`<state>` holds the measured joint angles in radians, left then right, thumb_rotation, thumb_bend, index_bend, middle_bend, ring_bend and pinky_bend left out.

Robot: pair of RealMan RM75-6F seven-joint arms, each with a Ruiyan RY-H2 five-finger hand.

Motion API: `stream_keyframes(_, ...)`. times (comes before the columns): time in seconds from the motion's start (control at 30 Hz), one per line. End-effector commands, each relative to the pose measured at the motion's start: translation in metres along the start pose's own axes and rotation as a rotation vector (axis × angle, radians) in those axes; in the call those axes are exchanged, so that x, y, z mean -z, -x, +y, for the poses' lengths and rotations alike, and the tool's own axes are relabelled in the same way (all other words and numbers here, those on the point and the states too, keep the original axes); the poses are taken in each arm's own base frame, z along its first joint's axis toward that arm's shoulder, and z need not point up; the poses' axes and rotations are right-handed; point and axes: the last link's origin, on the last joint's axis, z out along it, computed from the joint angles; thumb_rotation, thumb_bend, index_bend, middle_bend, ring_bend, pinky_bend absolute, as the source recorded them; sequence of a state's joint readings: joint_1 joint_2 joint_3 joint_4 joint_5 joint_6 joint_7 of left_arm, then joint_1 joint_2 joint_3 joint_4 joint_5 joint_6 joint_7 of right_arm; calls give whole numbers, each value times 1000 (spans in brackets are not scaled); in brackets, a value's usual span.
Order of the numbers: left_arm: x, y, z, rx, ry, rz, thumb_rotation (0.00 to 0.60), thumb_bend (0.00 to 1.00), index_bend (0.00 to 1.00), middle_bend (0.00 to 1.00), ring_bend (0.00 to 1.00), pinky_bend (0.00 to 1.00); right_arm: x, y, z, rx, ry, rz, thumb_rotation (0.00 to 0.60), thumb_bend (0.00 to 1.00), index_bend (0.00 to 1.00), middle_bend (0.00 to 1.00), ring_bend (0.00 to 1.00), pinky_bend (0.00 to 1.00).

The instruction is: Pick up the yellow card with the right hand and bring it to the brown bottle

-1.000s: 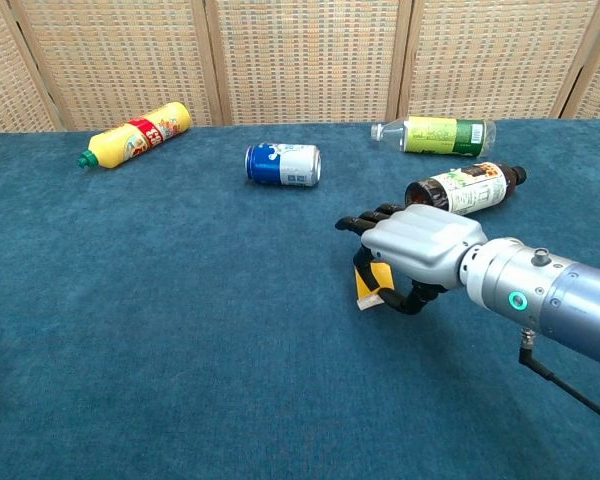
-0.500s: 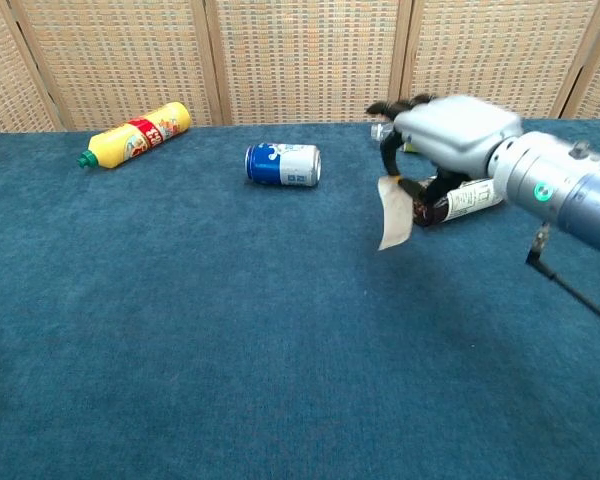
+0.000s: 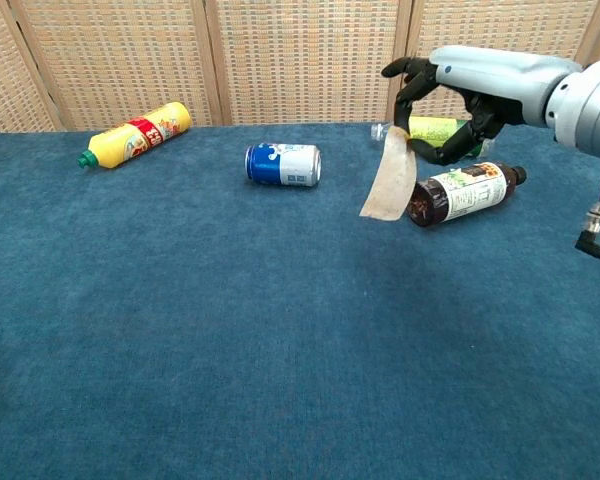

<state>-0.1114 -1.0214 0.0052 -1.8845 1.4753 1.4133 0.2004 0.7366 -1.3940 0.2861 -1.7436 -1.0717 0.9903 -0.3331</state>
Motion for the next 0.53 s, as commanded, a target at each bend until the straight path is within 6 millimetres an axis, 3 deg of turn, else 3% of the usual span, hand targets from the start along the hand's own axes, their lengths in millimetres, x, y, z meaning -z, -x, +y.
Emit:
stream_keyframes(0.03,2,-1,1,1,7,3,600,0,0,0,0,0,18,10,-19,-150,-48,-141,600,671,700,0,0,0)
stream_keyframes(0.3,8,-4,1,7,23,15,600,0,0,0,0,0,35,42,-58,-305,-93,-364,600,670,701,0,0,0)
stream_keyframes(0.53,11,-6,0,14,29,20,600,0,0,0,0,0,37,52,-71,-307,-99,-406,600,670,701,0,0,0)
